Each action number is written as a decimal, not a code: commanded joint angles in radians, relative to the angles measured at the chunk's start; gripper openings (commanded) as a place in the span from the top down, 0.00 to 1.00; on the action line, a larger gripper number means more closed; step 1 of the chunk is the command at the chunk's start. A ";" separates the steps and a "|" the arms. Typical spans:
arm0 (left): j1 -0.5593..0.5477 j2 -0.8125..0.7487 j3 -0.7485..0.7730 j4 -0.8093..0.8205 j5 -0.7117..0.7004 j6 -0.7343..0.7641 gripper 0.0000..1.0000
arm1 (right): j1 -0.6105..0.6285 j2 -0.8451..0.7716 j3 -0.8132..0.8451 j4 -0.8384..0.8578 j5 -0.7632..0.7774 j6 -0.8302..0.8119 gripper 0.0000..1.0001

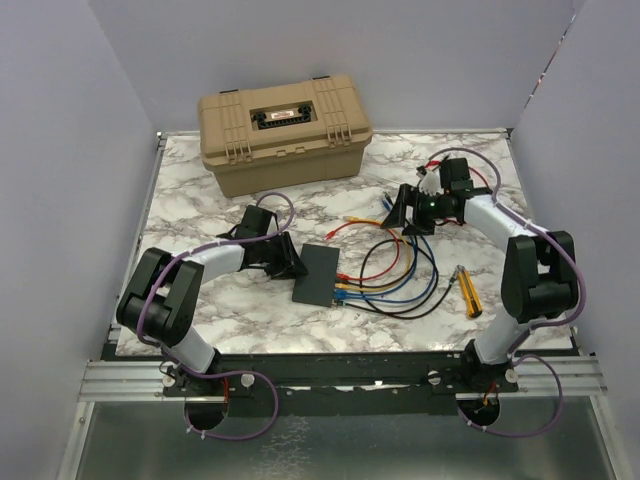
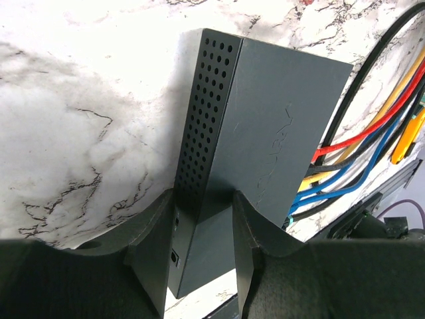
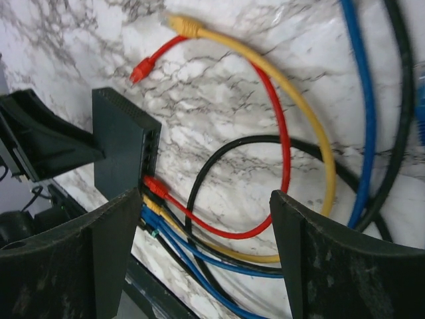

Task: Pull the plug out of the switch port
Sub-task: Place the connector at the center of the board, then pull the connector from the switch port.

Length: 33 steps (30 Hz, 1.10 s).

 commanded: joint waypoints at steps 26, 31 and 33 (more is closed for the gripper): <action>-0.018 0.016 -0.111 -0.036 -0.184 0.004 0.63 | 0.280 0.130 -0.097 0.140 -0.207 -0.044 0.41; -0.017 0.016 -0.117 -0.033 -0.176 0.003 0.67 | 0.310 0.193 -0.056 0.145 -0.213 -0.050 0.43; -0.018 0.017 -0.119 -0.032 -0.172 0.007 0.68 | 0.318 0.219 -0.036 0.141 -0.221 -0.053 0.43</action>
